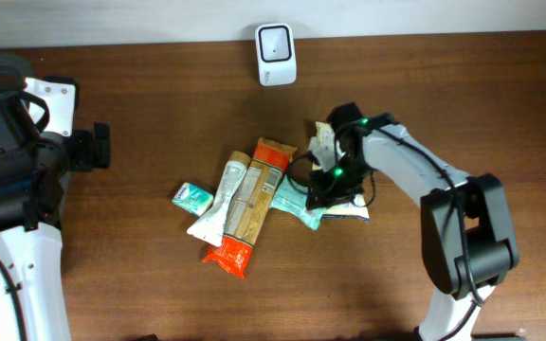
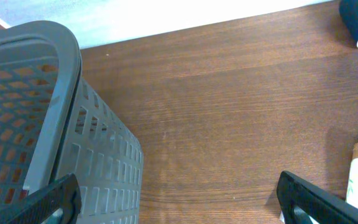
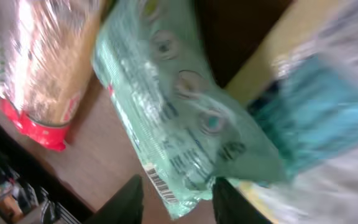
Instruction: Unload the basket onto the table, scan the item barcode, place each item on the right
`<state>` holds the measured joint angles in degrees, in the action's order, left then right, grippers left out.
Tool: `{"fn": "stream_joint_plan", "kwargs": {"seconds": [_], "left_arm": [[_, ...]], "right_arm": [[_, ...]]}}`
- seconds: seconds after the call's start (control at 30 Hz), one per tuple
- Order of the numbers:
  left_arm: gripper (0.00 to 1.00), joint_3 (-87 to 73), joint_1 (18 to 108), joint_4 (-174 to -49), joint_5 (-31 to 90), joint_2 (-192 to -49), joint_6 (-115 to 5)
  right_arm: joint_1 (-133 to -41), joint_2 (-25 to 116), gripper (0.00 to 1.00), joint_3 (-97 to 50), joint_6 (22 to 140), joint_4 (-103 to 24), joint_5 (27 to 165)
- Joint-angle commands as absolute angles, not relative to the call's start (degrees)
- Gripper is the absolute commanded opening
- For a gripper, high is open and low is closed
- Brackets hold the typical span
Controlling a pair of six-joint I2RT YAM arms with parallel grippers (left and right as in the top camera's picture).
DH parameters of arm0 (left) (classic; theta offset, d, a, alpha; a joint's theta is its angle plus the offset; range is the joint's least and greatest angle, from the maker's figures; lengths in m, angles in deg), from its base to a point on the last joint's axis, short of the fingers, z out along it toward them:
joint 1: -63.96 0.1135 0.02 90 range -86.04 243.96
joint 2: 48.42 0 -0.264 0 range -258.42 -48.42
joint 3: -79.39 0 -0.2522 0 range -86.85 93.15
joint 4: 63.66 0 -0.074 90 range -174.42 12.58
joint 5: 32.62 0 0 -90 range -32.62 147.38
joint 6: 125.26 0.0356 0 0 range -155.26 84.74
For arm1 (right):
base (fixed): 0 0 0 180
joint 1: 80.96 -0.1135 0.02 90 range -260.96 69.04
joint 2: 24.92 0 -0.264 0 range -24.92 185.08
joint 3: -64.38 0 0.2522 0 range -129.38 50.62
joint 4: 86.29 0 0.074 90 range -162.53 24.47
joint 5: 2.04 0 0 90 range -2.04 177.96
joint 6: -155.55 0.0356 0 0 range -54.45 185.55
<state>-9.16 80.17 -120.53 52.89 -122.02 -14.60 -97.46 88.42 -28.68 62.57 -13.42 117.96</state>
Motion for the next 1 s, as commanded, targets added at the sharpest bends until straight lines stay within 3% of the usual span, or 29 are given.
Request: {"fn": "stream_joint_plan", "kwargs": {"seconds": [0.0, 0.1, 0.3, 0.53, 0.8, 0.9, 0.97], "left_arm": [[0.99, -8.92, 80.36, -120.42, 52.3, -122.06, -13.53], [0.99, -8.92, 80.36, -120.42, 52.3, -122.06, -13.5], [0.99, -8.92, 80.36, -120.42, 52.3, -122.06, -13.53], [0.99, -8.92, 80.36, -120.42, 52.3, -122.06, -13.53], [0.99, -8.92, 80.36, -120.42, 52.3, -122.06, -13.5], [0.99, -8.92, 80.36, -120.42, 52.3, -122.06, -13.5], [0.99, -8.92, 80.36, -120.42, 52.3, -122.06, -13.53]], "right_arm": [[-93.43, 88.81, 0.44, -32.01, 64.2, -14.42, 118.81], [-92.49, 88.92, 0.49, -31.46, 64.99, -15.86, 118.83], [-93.63, 88.94, 0.51, -27.66, 67.79, -17.31, 112.08], [-87.99, 88.94, 0.51, -26.59, 69.47, -17.46, 102.83], [-80.34, 88.24, 0.56, -33.45, 67.7, -16.28, 113.61], [-75.82, 87.7, 0.61, -35.9, 67.72, -14.68, 115.01], [-72.17, 87.74, 0.73, -35.9, 67.72, -14.44, 114.99]]}}
